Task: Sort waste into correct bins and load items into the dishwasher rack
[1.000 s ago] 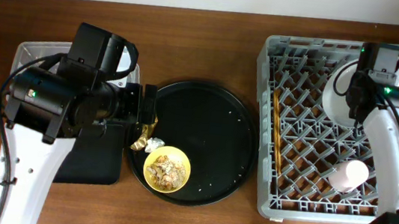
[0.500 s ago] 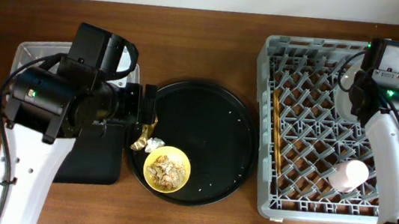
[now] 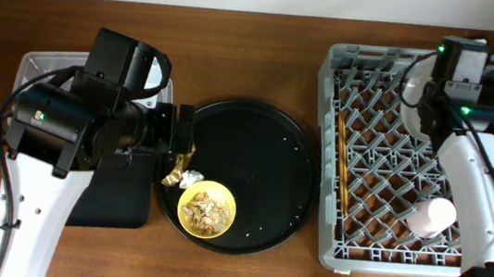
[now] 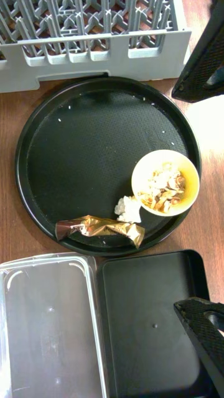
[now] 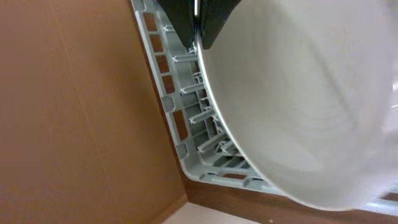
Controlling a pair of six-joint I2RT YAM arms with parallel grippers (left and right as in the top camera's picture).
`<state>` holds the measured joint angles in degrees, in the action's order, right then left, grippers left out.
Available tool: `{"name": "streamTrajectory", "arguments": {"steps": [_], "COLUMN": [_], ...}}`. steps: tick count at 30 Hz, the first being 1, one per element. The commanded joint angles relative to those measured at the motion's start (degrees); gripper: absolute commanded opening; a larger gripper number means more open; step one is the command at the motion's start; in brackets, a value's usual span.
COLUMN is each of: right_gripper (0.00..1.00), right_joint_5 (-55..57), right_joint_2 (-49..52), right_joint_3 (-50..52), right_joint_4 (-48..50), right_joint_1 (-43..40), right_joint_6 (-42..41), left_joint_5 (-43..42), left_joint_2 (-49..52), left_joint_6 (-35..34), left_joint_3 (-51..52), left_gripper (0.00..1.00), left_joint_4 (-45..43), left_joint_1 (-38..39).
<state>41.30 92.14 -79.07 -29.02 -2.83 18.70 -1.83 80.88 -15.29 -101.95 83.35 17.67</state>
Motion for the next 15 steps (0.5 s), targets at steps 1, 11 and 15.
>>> {"name": "streamTrajectory", "arguments": {"steps": [1,11,15], "right_gripper": [0.04,0.13,0.69], "right_joint_5": [0.6,5.3,8.7], "right_joint_2": [1.7,2.2,-0.8], "right_joint_3": [-0.9,-0.9,-0.9], "right_joint_4": [-0.2,-1.6,-2.3], "right_joint_1": [0.6,9.9,12.0], "right_joint_6": [2.3,2.1,-1.7], "left_joint_5": [0.6,0.6,0.6], "left_joint_2": [-0.8,-0.8,-0.8], "left_joint_6": [-0.5,-0.5,-0.5], "left_joint_3": [-0.5,-0.5,-0.5], "left_gripper": [1.0,1.0,1.0], "left_joint_4": [-0.1,-0.1,-0.1], "left_joint_1": [0.1,0.1,0.1]}}
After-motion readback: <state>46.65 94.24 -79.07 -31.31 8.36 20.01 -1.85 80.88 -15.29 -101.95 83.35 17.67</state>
